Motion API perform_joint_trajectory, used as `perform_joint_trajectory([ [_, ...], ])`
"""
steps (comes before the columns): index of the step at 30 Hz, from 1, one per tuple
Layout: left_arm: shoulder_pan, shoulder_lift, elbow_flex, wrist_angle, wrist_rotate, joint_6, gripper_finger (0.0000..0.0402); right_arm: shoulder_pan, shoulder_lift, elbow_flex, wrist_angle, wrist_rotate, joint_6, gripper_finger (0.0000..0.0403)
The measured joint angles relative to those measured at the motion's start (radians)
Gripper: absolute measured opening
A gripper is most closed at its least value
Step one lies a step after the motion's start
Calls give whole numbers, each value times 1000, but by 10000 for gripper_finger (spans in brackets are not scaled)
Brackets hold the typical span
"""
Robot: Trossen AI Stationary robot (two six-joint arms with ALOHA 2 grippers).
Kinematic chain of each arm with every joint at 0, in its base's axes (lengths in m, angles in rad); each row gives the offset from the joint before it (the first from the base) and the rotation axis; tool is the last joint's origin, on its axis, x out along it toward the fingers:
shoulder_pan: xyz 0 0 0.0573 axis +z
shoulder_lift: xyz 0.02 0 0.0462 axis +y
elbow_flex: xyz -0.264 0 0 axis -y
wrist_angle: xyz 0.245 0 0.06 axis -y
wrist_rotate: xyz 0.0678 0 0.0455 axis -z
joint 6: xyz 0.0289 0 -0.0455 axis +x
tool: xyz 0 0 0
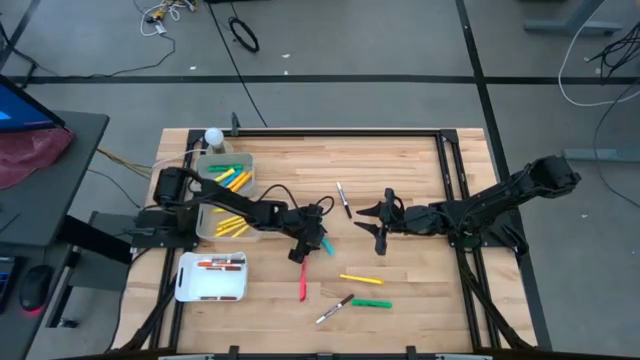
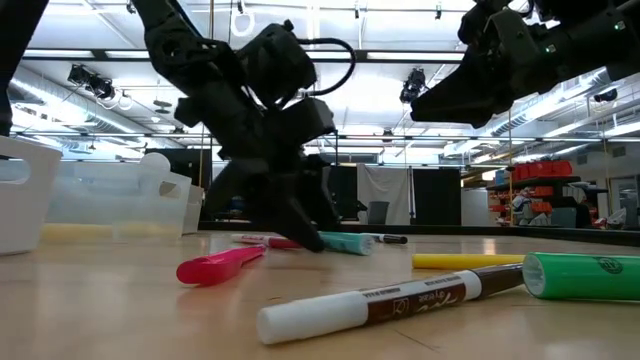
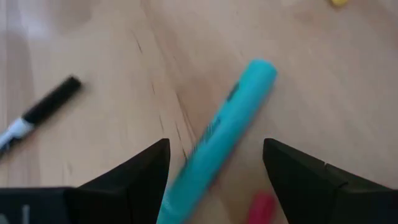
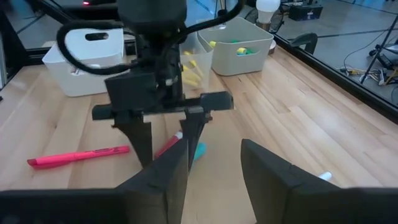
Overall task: Pick & Place Markers
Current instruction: Put the light blue highlighter into the gray bin
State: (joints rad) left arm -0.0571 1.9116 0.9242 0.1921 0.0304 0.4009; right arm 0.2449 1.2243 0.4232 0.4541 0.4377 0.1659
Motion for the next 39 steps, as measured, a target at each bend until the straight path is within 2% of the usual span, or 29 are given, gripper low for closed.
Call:
perform_joint_trajectory([
  [5, 12, 35, 53, -2, 2, 12, 262, -2, 0, 0, 1, 0, 1, 149],
  [8, 29, 52, 80, -2, 14, 13, 248, -4, 0, 0, -5, 0, 1, 149],
  [18, 61, 131, 137, 12, 107, -18, 118, -4, 30, 1, -2, 0, 13, 149],
  [23, 55, 113, 140, -8, 94, -32, 68, -4, 62, 0, 21, 0, 17, 149],
  [26, 41, 62, 136, -57, 19, -59, 68, -4, 77, 0, 30, 0, 23, 149],
  [29, 22, -34, 138, -145, -101, -67, 68, -4, 79, 0, 33, 0, 38, 149],
  [35, 13, -284, 140, -484, -307, -144, 68, -2, 79, 0, 45, -1, 36, 149],
  [39, 74, -440, 139, -802, -505, -340, 68, -2, 79, 0, 53, 0, 36, 149],
])
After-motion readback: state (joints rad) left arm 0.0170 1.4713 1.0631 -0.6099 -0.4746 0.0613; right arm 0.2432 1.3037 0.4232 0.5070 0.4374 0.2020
